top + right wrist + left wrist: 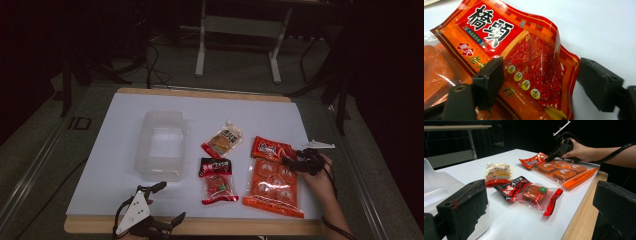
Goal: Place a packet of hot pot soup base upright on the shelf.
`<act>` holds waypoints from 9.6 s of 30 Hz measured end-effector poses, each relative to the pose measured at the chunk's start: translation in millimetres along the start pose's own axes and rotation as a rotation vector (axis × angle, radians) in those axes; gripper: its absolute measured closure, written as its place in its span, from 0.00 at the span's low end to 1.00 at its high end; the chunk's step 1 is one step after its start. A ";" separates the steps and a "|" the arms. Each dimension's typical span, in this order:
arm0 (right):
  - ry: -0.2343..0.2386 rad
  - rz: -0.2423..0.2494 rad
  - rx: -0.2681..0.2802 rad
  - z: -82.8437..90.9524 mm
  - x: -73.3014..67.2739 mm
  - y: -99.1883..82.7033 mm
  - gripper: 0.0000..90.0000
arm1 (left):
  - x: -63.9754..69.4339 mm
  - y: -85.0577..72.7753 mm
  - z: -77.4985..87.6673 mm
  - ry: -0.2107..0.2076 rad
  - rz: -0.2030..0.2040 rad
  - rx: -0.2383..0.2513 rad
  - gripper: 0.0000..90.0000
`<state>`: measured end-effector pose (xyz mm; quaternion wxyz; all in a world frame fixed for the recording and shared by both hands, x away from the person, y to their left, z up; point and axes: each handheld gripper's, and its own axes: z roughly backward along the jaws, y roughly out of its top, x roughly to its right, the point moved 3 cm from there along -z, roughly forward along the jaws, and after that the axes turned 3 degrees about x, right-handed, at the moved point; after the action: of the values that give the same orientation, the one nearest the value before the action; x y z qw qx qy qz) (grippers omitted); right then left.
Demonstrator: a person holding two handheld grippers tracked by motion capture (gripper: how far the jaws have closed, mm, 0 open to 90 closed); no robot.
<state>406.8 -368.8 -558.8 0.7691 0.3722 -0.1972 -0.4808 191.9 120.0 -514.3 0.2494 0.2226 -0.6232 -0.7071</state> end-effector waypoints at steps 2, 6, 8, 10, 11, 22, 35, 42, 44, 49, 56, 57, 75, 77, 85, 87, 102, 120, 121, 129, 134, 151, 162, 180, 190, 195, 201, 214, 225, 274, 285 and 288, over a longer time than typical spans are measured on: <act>0.001 0.003 -0.010 1.3 -2.9 0.8 0.37 | -0.2 0.0 0.0 0.000 0.001 -0.001 0.00; 0.006 0.018 -0.025 2.9 -9.3 2.0 0.53 | 0.3 0.2 -0.1 0.000 -0.003 -0.002 0.00; 0.014 0.020 -0.024 3.3 -12.0 2.2 0.61 | 0.8 0.4 -0.2 -0.001 -0.003 0.000 0.00; 0.022 0.034 -0.029 3.9 -15.1 2.5 0.71 | 0.7 0.5 -0.2 0.001 -0.004 0.001 0.00; 0.021 0.041 -0.029 3.8 -17.3 3.1 0.76 | 0.6 0.5 -0.2 0.002 -0.002 0.003 0.00; 0.020 0.051 -0.080 6.6 -28.6 13.4 0.97 | -0.9 0.3 -0.6 0.004 0.005 -0.008 0.00; 0.023 0.081 -0.010 26.8 -38.9 35.3 0.98 | -1.3 1.2 -0.4 0.018 0.003 -0.006 0.00; 0.028 0.122 0.061 46.8 -49.9 48.0 0.97 | -3.0 0.6 -0.5 0.019 -0.012 0.009 0.01; 0.036 0.121 0.074 51.7 -51.1 49.5 0.97 | -4.4 0.1 -0.7 0.014 -0.010 0.012 0.01; 0.046 0.136 0.108 64.6 -56.7 55.1 0.97 | -5.2 1.2 -0.8 0.008 0.004 0.006 0.01; 0.047 0.183 0.165 83.1 -69.1 61.3 0.97 | -2.0 3.7 -0.2 0.009 -0.002 -0.008 0.01; 0.045 0.189 0.171 85.3 -70.4 61.2 0.97 | -1.5 4.4 0.1 0.014 -0.006 -0.011 0.01; 0.112 0.258 0.273 123.1 -103.0 72.8 0.97 | 5.8 10.5 -2.2 0.016 0.032 -0.037 0.01; 0.118 0.262 0.281 125.9 -106.0 73.0 0.97 | 7.3 12.4 -2.5 0.012 0.048 -0.033 0.01; 0.185 0.277 0.313 140.0 -118.8 74.4 0.97 | 7.3 18.8 -1.2 0.031 0.040 -0.024 0.01; 0.201 0.287 0.317 143.1 -122.5 75.2 0.97 | 7.2 19.6 -0.7 0.032 0.039 -0.021 0.01; 0.266 0.340 0.391 175.3 -135.8 82.4 0.98 | 10.7 23.8 -8.1 0.002 0.038 -0.039 0.01; 0.289 0.399 0.460 203.8 -157.2 112.9 0.98 | -2.1 60.9 -19.5 -0.024 -0.005 -0.009 0.01; 0.302 0.409 0.459 205.6 -161.6 115.1 0.98 | -4.8 64.5 -23.6 -0.048 0.002 -0.020 0.01; 0.349 0.435 0.479 211.4 -176.8 120.2 0.98 | -12.1 76.8 -39.5 -0.108 0.036 -0.014 0.01; 0.379 0.463 0.484 212.9 -190.4 124.2 0.98 | -16.9 85.2 -51.7 -0.141 0.030 -0.018 0.01; 0.468 0.529 0.493 209.5 -228.3 131.9 0.98 | -16.4 109.6 -91.8 -0.287 -0.014 -0.007 0.01; 0.508 0.560 0.483 204.1 -245.4 132.6 0.98 | -13.9 106.2 -101.1 -0.426 -0.004 -0.028 0.24; 0.509 0.545 0.481 198.5 -240.5 132.5 0.98 | -3.3 109.0 -102.3 -0.538 0.037 -0.018 0.79; 0.512 0.531 0.490 196.7 -236.5 134.5 0.97 | -3.5 115.7 -100.9 -0.520 0.046 -0.033 0.79; 0.521 0.515 0.510 199.9 -234.5 137.6 0.93 | -3.3 122.4 -98.0 -0.480 0.018 -0.009 0.79; 0.485 0.517 0.533 201.9 -234.6 138.2 0.88 | -4.6 127.2 -95.1 -0.441 -0.016 0.004 0.79; 0.417 0.439 0.621 210.7 -225.1 141.1 0.39 | -18.7 137.3 -84.6 -0.349 -0.017 0.049 0.79; 0.416 0.358 0.639 207.1 -210.5 135.2 0.13 | -45.6 149.7 -70.1 -0.210 -0.019 0.099 0.79; 0.407 0.331 0.516 165.9 -194.4 107.7 0.15 | -203.3 95.0 -38.8 0.246 0.073 0.181 0.79; 0.413 0.337 0.510 163.3 -194.8 106.3 0.15 | -210.6 81.2 -51.6 0.269 0.094 0.144 0.79; 0.410 0.332 0.507 163.4 -192.8 105.6 0.15 | -212.5 76.8 -53.7 0.263 0.086 0.127 0.79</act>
<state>272.7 -233.0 -362.4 0.7434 0.6025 -0.2097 -0.2008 396.3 204.9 -443.8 0.3446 0.3017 -0.6376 -0.6195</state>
